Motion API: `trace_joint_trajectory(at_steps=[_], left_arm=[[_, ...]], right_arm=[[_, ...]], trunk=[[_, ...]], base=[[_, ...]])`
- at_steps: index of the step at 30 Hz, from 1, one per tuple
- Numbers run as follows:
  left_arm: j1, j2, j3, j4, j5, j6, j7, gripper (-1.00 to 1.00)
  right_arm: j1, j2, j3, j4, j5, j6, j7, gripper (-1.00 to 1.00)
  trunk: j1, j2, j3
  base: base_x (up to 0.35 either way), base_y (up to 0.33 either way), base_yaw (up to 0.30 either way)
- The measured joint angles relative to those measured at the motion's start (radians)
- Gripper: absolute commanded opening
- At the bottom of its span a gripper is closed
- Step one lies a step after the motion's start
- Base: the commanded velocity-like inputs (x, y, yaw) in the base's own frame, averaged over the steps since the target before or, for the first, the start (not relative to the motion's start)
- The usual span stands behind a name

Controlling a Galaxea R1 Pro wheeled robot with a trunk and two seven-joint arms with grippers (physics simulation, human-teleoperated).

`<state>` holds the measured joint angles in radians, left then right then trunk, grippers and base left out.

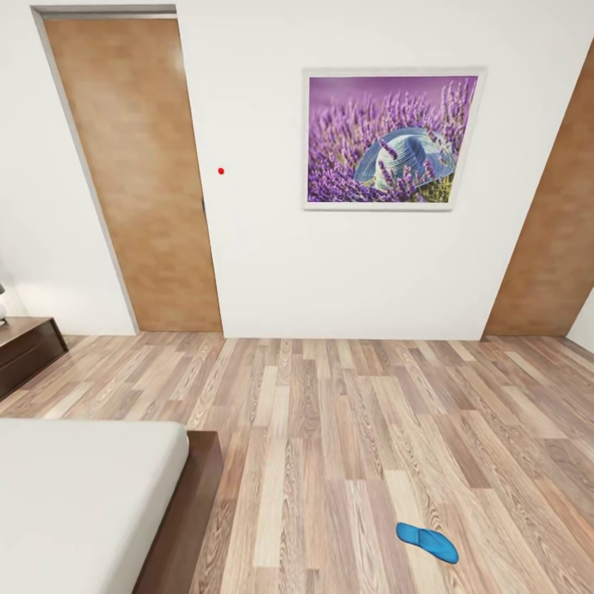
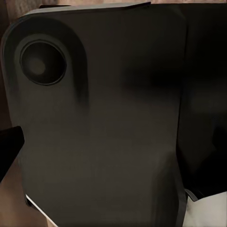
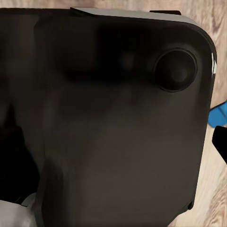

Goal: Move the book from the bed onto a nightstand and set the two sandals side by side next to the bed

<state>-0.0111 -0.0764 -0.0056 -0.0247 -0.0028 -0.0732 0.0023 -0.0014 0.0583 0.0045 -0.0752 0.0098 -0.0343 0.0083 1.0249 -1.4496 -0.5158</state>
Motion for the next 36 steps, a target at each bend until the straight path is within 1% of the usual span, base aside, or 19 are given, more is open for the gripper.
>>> trace_joint_trajectory(at_steps=[36], left_arm=[[0.000,0.000,0.000,0.001,0.000,0.000,0.000,1.00]], right_arm=[[0.000,0.000,0.000,0.000,0.000,0.000,0.000,1.00]], trunk=[[0.000,0.000,0.000]], base=[[0.112,0.000,0.000]])
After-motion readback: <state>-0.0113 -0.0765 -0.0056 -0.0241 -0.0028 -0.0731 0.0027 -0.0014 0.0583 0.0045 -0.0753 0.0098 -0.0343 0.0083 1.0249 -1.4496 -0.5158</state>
